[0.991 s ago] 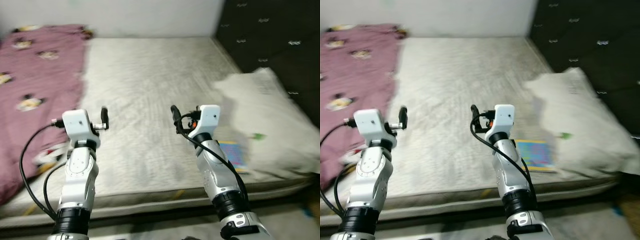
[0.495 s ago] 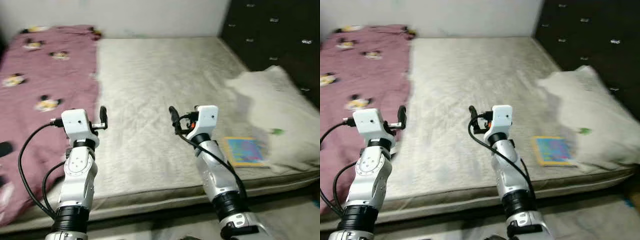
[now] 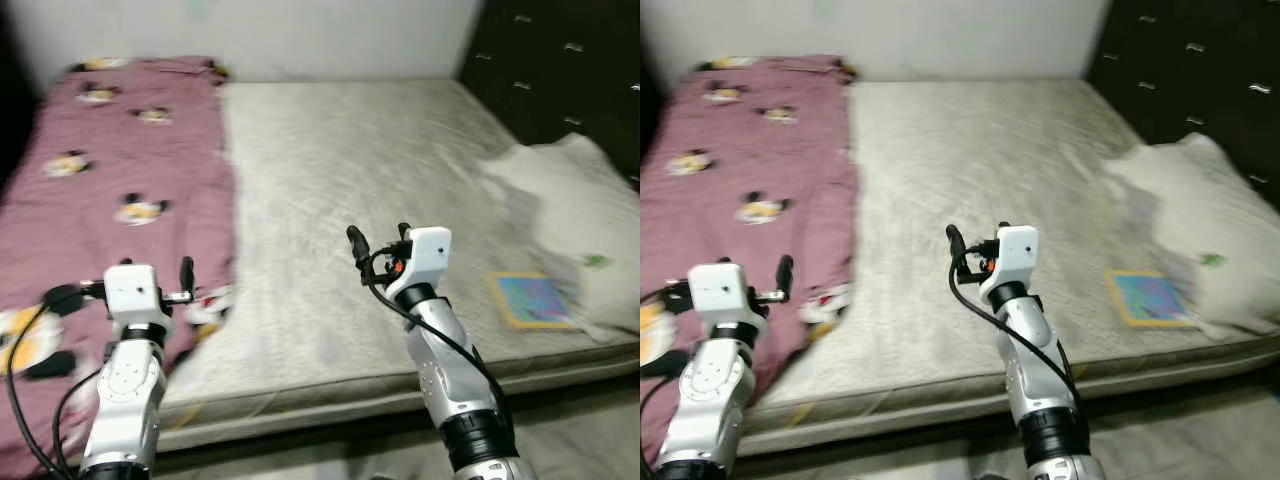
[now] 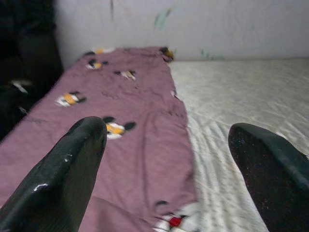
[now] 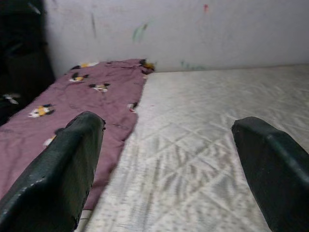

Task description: Clean up the room

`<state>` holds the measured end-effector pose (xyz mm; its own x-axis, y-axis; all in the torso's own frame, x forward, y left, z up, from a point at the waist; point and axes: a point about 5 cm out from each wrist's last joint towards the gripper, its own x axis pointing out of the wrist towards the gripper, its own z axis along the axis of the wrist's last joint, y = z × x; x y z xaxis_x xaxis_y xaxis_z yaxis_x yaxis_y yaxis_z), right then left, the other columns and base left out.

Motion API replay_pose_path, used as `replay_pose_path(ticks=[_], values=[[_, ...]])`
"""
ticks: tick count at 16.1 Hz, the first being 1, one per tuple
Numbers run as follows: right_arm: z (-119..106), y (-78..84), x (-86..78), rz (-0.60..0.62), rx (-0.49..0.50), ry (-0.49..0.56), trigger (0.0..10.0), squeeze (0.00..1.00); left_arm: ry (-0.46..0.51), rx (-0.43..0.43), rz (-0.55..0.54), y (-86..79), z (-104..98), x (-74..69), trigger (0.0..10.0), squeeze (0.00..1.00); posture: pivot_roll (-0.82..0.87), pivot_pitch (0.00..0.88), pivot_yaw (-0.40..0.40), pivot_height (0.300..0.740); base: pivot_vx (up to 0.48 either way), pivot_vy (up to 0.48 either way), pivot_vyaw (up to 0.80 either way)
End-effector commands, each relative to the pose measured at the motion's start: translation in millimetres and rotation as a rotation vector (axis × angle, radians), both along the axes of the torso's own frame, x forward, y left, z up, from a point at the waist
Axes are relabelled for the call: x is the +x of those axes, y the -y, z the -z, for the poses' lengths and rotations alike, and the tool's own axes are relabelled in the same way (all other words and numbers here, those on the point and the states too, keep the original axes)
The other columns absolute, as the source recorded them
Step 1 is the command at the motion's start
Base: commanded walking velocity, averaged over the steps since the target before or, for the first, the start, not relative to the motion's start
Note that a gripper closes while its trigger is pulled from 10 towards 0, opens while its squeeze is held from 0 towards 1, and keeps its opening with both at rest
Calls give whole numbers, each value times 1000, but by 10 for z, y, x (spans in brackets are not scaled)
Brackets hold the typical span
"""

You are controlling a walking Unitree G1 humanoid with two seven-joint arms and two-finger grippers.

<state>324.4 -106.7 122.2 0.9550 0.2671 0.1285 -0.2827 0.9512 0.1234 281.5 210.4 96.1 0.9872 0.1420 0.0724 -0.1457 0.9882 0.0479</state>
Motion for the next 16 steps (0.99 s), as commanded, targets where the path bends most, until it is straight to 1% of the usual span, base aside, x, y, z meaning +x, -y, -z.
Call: replay_pose_path(ticks=[1, 3, 4, 6, 7, 9, 11, 16], values=[[90, 144, -42, 37, -13, -34, 10000, 0, 0, -12, 33, 84, 10, -13, 10000, 0, -66, 61, -21, 740, 0, 472, 0], [88, 217, -72, 59, -17, -35, 10000, 0, -11, 22, 21, 17, 54, -83, 10000, 0, -70, 67, -21, 740, 0, 384, 0], [94, 256, -84, 73, -24, -43, 10000, 0, -20, 26, 7, -16, 79, -109, 10000, 0, -87, 73, -20, 740, 0, 319, 0], [105, 274, -107, 73, -26, -48, 10000, 0, -29, 15, -1, -40, 95, -111, 10000, 0, -91, 67, -15, 740, 0, 319, 0], [106, 264, -109, 66, -29, -46, 10000, 0, -26, 6, -3, -32, 83, -95, 10000, 0, -91, 67, -14, 740, 0, 341, 0], [86, 268, -75, 88, -32, -42, 10000, 0, 26, 7, 26, 52, -41, 29, 10000, 0, -93, 60, -20, 740, 0, 435, 0], [54, 234, -60, 70, -43, -31, 10000, 0, 43, -2, 30, 78, -94, 93, 10000, 0, -100, 58, -16, 740, 0, 435, 0], [30, 227, -22, 66, -49, -29, 10000, 0, 42, -5, 38, 106, -106, 120, 10000, 0, -98, 65, -15, 740, 0, 437, 0]])
